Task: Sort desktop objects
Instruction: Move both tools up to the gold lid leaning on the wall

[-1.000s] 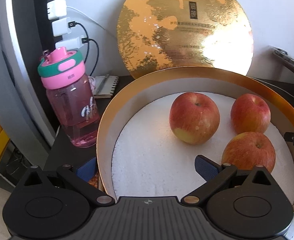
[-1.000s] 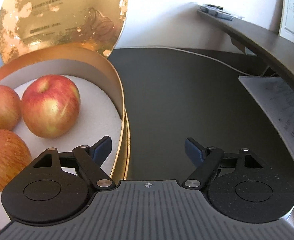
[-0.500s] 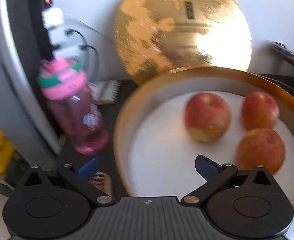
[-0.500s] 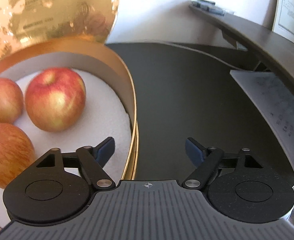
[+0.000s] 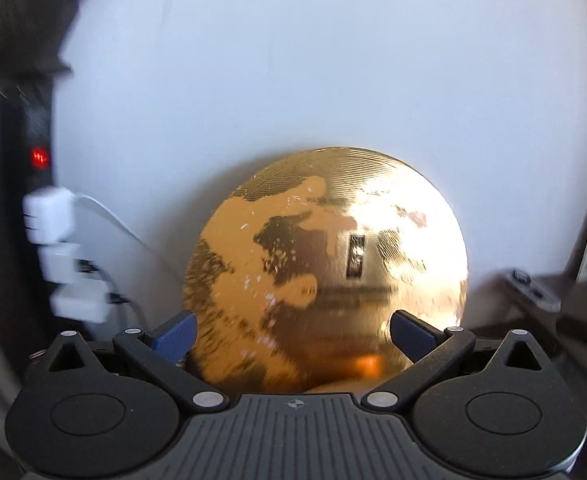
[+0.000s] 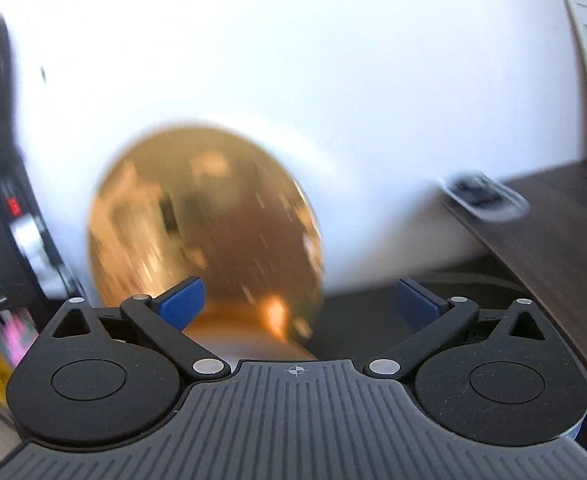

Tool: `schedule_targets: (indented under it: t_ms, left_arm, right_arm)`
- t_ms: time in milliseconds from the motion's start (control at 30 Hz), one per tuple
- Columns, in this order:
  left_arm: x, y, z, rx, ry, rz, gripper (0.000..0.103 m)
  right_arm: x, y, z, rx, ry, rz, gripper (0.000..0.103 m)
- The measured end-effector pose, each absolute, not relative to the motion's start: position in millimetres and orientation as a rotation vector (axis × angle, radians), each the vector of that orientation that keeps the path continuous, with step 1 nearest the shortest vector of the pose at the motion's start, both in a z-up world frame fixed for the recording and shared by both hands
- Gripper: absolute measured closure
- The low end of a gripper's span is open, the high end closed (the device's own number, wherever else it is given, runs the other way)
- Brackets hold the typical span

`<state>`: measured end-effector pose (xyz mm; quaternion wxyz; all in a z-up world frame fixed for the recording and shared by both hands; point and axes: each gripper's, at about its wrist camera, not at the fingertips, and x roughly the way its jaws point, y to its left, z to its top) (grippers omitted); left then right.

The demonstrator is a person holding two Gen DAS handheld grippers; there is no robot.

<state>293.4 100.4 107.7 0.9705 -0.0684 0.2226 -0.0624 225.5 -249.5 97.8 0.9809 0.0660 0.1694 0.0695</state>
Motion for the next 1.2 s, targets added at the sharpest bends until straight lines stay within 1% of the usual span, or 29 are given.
schedule_targets:
  t_ms: [100,200,400,500,567,900,1200]
  left_arm:
    - [328.1,116.0,92.1,-0.198,0.463,-0.139,0.001]
    - [341.1,123.0,73.5,-0.210,0.438,-0.164,0.001]
    - [325.8,132.6,29.4,-0.296,0.254,-0.193,0.001]
    - [329.5,126.7,15.4,-0.230,0.266,-0.116,0.001]
    - [339.0,121.9,10.5,-0.187,0.320,-0.062,0.001]
    - [386.6,125.4,5.4,-0.255,0.457,0.029,0.001]
    - [402.1,134.0,-3.9,-0.309,0.443,0.019,0.000]
  right_arm:
    - [256.9,-252.9,96.1,0.150,0.329,0.181,0.000]
    - [287.6,-259.8,84.3,0.142,0.329,0.223,0.000]
    - [336.1,-268.1,54.9,0.140,0.343,0.267,0.000]
    - [349.0,-268.5,42.2,0.126,0.345,0.267,0.000]
    - [355.7,-268.8,34.8,0.120,0.350,0.268,0.000]
    - [374.9,-277.3,21.7,0.140,0.359,0.294,0.000]
    - [401.4,-278.9,16.8,0.159,0.362,0.354,0.000]
